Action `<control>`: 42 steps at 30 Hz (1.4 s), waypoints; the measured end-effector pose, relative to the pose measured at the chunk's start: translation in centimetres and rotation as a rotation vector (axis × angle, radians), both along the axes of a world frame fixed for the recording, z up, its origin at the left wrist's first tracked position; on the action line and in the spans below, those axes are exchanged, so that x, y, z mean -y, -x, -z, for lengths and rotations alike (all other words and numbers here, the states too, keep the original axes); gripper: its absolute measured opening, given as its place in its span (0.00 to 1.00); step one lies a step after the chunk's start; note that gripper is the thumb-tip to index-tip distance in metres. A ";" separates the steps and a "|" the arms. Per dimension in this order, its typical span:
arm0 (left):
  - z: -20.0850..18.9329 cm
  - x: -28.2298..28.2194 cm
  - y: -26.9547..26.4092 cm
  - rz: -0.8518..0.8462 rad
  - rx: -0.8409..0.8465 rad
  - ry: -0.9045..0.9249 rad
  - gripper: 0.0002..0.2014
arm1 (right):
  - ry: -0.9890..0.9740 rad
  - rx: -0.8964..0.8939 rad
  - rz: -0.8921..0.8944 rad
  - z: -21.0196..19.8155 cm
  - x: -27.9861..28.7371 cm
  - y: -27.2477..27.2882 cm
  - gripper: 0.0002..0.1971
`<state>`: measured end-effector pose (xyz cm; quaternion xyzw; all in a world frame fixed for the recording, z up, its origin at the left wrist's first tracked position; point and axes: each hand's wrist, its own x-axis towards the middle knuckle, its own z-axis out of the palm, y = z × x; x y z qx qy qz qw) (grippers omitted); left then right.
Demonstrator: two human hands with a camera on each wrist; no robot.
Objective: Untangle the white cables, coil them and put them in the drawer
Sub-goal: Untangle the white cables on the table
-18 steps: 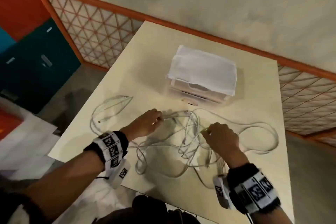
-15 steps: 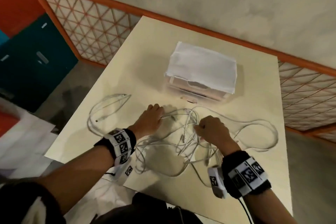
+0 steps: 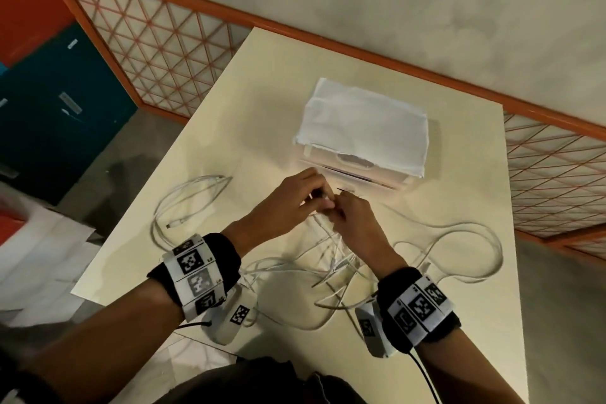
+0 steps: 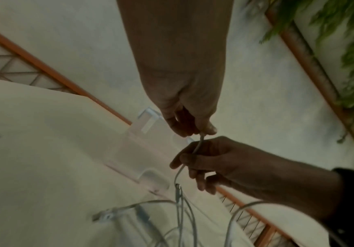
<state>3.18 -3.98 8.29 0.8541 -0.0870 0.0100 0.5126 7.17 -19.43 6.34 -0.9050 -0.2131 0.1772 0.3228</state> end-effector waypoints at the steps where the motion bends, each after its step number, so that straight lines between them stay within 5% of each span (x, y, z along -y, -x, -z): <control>1: -0.8 0.1 0.0 -0.038 0.019 0.048 0.04 | -0.025 0.016 0.027 -0.1 0.2 -0.2 0.09; 9: -5.3 -0.9 -0.2 -0.186 0.101 0.623 0.10 | 0.038 -0.032 0.080 0.0 5.9 -0.8 0.05; 12: -5.5 -1.1 0.5 -0.230 0.141 0.446 0.12 | -0.015 0.004 0.045 -1.2 6.5 -0.4 0.03; 17: -3.5 0.0 1.8 0.001 -0.046 -0.147 0.22 | -0.183 0.143 0.045 -5.8 5.7 0.0 0.02; 21: -4.4 1.4 1.3 -0.131 0.125 -0.133 0.20 | -0.287 0.245 0.013 -10.2 4.9 0.7 0.02; 25: -6.8 1.8 0.9 -0.173 0.297 -0.233 0.11 | -0.366 0.100 -0.045 -11.5 4.7 1.4 0.05; 33: -9.6 -1.8 1.3 -0.567 0.536 -0.168 0.09 | -0.093 -0.118 -0.145 -3.6 9.0 1.8 0.06; 37: -8.8 -4.0 2.0 -0.694 0.427 -0.245 0.15 | -0.001 -0.001 -0.101 -2.4 10.4 1.5 0.09; 40: -6.9 -5.0 2.7 -0.648 0.154 -0.361 0.11 | -0.145 0.159 0.049 -4.8 10.1 0.9 0.10; 42: -5.9 -4.6 3.3 -0.604 0.123 -0.385 0.11 | -0.242 0.265 0.116 -7.4 9.3 0.6 0.11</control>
